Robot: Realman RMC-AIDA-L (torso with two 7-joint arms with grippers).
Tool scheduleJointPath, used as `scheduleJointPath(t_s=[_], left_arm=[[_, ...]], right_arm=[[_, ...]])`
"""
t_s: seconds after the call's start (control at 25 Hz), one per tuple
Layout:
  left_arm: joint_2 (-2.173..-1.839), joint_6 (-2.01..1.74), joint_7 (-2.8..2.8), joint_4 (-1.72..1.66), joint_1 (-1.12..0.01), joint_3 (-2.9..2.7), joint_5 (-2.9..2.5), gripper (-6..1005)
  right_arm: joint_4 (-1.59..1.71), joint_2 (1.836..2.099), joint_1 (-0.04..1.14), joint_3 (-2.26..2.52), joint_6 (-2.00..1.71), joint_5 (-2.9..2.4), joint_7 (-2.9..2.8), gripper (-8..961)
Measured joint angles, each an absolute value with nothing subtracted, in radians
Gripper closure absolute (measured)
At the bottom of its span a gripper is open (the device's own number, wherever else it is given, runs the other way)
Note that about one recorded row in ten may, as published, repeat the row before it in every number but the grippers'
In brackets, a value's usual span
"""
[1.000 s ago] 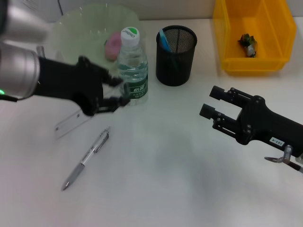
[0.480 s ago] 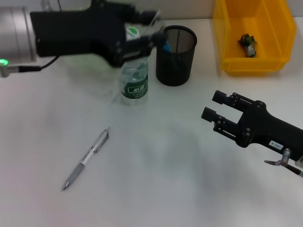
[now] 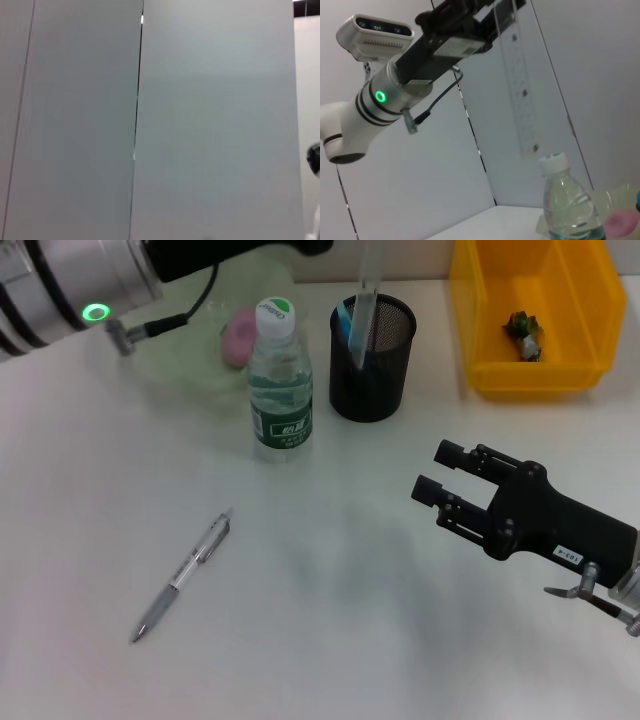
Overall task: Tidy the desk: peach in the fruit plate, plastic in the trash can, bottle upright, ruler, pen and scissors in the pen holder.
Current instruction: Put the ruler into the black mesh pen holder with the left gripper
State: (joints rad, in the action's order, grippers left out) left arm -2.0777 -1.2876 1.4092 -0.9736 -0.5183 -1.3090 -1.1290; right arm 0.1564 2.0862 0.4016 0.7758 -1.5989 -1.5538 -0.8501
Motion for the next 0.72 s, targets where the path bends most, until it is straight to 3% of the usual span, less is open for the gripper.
scheduleJointPath(t_s=[0.72], left_arm=[[-2.080, -0.924, 0.824, -0.787, -0.605, -1.753, -0.465, 601]], right_arm=[[0.112, 2.088, 0.410, 0.772, -1.584, -1.554, -0.850, 350]])
